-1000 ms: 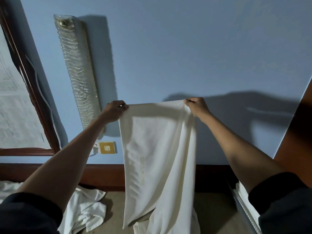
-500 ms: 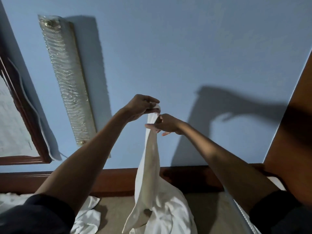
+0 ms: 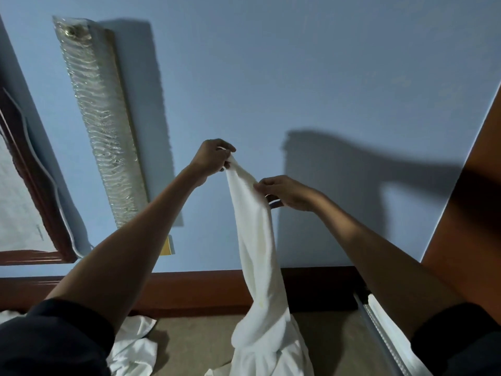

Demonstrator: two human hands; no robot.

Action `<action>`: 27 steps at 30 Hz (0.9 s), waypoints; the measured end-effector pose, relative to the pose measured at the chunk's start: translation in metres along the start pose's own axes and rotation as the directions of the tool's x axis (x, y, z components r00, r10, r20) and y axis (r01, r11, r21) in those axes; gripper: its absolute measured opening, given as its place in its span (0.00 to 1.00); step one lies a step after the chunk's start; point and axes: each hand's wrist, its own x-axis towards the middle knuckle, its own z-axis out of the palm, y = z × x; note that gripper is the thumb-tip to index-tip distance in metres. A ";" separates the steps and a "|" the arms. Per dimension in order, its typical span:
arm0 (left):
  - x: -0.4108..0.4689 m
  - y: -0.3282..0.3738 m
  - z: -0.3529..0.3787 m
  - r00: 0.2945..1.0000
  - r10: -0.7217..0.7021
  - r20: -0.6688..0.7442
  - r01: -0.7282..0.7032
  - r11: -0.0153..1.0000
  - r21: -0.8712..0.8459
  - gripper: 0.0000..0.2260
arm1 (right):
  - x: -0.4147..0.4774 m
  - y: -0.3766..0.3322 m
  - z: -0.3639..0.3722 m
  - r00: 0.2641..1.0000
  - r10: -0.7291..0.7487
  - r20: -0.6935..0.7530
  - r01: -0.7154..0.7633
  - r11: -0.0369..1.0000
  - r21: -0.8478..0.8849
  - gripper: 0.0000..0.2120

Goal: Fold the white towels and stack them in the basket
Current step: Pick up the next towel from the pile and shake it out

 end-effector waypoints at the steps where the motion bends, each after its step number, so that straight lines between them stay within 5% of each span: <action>1: 0.001 0.006 0.000 1.000 -0.008 0.009 0.008 1.000 -0.015 0.10 | 0.000 0.000 0.000 0.999 0.023 0.047 -0.024 0.999 0.029 0.17; 6: 0.003 0.032 -0.005 0.957 0.012 0.289 0.062 0.967 -0.246 0.05 | 0.013 -0.010 -0.005 0.983 -0.104 -0.154 0.110 0.994 0.028 0.27; 8: 0.003 0.038 -0.008 0.912 0.040 0.409 0.084 0.956 -0.279 0.06 | 0.016 -0.019 -0.004 0.983 -0.151 -0.105 0.152 0.988 0.005 0.28; 11: 0.005 0.038 -0.023 0.885 0.067 0.461 0.015 0.985 -0.171 0.05 | 0.018 -0.025 -0.001 0.982 -0.184 -0.050 0.186 0.982 0.020 0.17; 14: 0.006 0.024 -0.040 0.892 0.065 0.447 -0.128 0.985 0.112 0.05 | 0.019 -0.022 0.002 0.978 -0.199 -0.066 0.199 0.980 -0.018 0.18; 20: 0.006 0.000 -0.056 0.965 0.202 0.168 -0.256 0.868 0.425 0.04 | 0.024 -0.012 0.007 0.973 -0.187 -0.133 0.176 0.980 -0.093 0.20; 25: 0.009 -0.033 -0.085 0.984 0.034 -0.173 -0.034 0.999 0.004 0.08 | 0.015 0.006 -0.011 0.983 -0.091 -0.160 0.091 0.996 -0.006 0.27; 27: 0.006 -0.041 -0.089 0.967 -0.065 -0.247 0.035 0.992 -0.125 0.09 | 0.013 0.014 -0.018 0.981 -0.073 -0.182 0.087 0.994 0.068 0.18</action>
